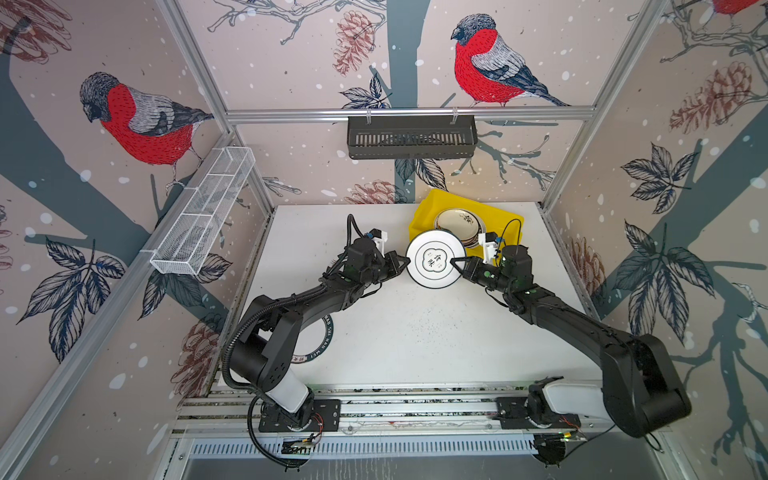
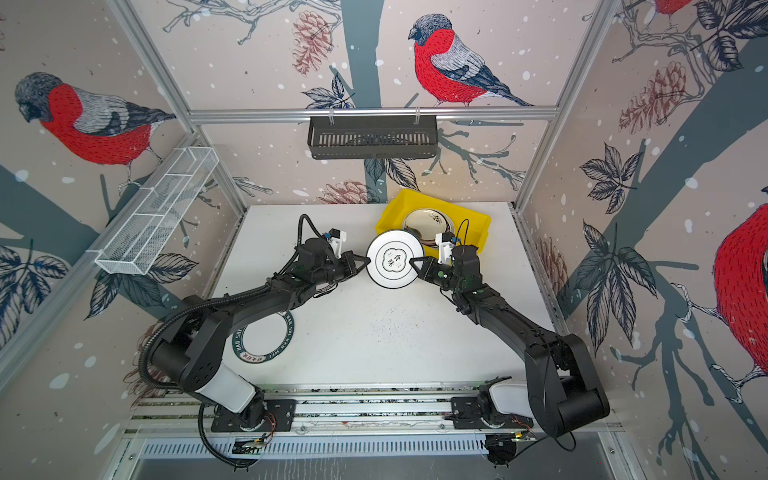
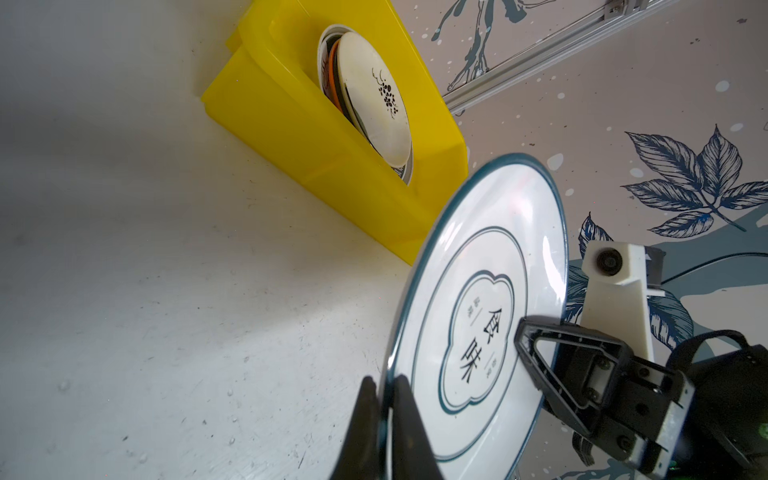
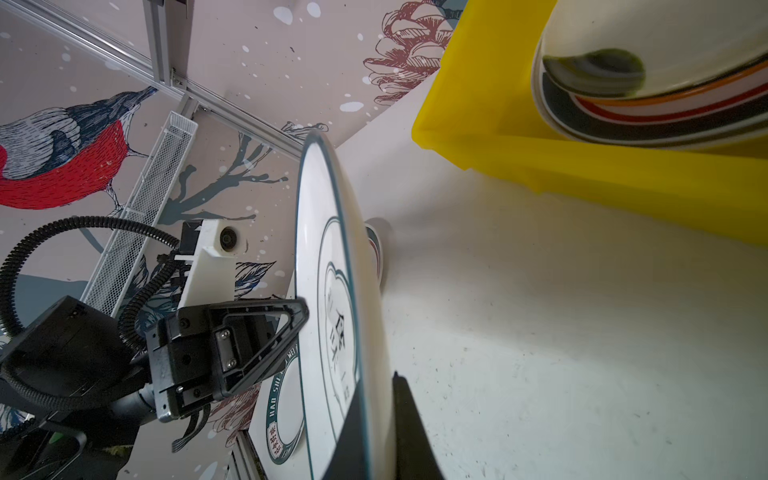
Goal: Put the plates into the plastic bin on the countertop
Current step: 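Grasp the plate rim with the right gripper and open the left gripper, then carry the cloud-emblem plate into the bin with the right gripper while the left draws back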
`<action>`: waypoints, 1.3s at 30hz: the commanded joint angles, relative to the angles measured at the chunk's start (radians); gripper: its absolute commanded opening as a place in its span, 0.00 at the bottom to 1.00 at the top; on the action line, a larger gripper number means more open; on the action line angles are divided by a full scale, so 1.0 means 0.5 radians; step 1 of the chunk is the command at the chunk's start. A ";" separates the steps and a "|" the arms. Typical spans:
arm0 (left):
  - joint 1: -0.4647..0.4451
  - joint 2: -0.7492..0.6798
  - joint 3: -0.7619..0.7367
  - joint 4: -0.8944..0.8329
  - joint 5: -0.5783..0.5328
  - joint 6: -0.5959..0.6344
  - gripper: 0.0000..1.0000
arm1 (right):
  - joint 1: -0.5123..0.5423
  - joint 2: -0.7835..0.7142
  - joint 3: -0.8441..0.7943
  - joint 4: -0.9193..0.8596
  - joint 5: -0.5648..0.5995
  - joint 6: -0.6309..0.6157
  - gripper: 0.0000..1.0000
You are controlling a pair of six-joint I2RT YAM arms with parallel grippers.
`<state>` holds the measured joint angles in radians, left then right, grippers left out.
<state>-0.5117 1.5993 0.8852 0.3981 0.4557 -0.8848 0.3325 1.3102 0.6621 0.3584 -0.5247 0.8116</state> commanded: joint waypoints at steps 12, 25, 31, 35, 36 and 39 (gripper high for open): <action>0.053 -0.112 0.006 0.035 0.004 0.024 0.97 | 0.009 -0.095 0.054 -0.154 0.109 -0.153 0.00; 0.106 -0.179 -0.028 0.036 0.054 0.066 0.97 | -0.105 -0.187 0.303 -0.444 0.222 -0.226 0.00; 0.115 -0.304 -0.093 -0.017 -0.042 0.172 0.97 | -0.267 -0.158 0.463 -0.516 0.248 -0.220 0.00; 0.115 -0.441 -0.159 -0.078 -0.173 0.281 0.97 | -0.382 -0.123 0.527 -0.480 0.312 -0.207 0.00; 0.116 -0.481 -0.182 -0.089 -0.208 0.309 0.97 | -0.413 -0.063 0.544 -0.467 0.319 -0.203 0.00; 0.115 -0.572 -0.252 -0.106 -0.281 0.381 0.97 | -0.483 0.018 0.617 -0.449 0.335 -0.182 0.00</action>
<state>-0.4553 1.3411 0.7784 0.3534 0.3771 -0.7540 0.1089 1.3006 0.9432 0.0834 -0.3752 0.7082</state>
